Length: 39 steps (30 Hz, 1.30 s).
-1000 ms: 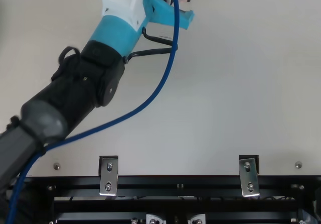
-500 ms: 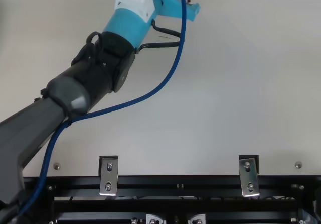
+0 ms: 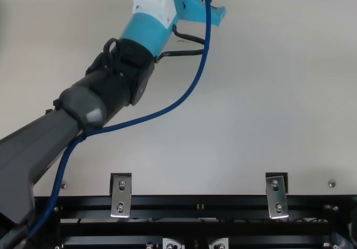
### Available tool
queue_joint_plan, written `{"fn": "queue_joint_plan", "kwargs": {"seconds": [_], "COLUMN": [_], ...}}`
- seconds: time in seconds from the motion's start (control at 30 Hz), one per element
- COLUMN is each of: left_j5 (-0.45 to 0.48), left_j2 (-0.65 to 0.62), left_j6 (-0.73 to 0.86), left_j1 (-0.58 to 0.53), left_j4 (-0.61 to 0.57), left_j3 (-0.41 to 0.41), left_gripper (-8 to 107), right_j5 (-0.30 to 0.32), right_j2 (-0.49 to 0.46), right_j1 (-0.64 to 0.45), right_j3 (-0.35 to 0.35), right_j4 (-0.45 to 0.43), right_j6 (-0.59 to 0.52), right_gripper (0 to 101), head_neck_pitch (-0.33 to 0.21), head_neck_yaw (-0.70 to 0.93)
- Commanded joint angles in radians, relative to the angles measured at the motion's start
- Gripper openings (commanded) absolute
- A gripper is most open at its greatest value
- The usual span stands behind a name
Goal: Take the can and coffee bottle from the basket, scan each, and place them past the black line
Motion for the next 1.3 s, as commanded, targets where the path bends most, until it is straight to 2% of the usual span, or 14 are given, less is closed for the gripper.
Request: {"fn": "queue_joint_plan", "kwargs": {"seconds": [0.0, 0.57, 0.7, 0.8, 0.9, 0.97, 1.27], "left_j5": [-0.002, -0.033, -0.047, -0.018, 0.067, 0.163, 0.660], "left_j2": [-0.003, -0.067, -0.113, -0.170, -0.237, -0.282, -0.425], "left_j6": [0.004, 0.058, 0.113, 0.156, 0.196, 0.218, 0.314], "left_j1": [-0.004, -0.043, -0.040, -0.028, -0.006, 0.013, 0.103], "left_j4": [-0.006, -0.076, -0.097, -0.099, -0.087, -0.073, -0.034], "left_j3": [0.006, 0.106, 0.110, 0.094, 0.058, 0.024, -0.145], "left_gripper": [10, 10, 10, 10, 10, 10, 10], "right_j5": [0.000, 0.000, 0.000, 0.000, 0.000, 0.000, 0.000], "right_j2": [0.000, 0.000, 0.000, 0.000, 0.000, 0.000, 0.000], "right_j1": [0.000, 0.000, 0.000, 0.000, 0.000, 0.000, 0.000], "right_j3": [0.000, 0.000, 0.000, 0.000, 0.000, 0.000, 0.000], "right_j4": [0.000, 0.000, 0.000, 0.000, 0.000, 0.000, 0.000], "right_j6": [0.000, 0.000, 0.000, 0.000, 0.000, 0.000, 0.000], "right_gripper": [101, 101, 101, 101, 101, 101, 101], "head_neck_pitch": [-0.002, -0.002, -0.002, -0.002, -0.002, -0.002, -0.002], "head_neck_yaw": [0.000, 0.000, 0.000, 0.000, 0.000, 0.000, 0.000]}}
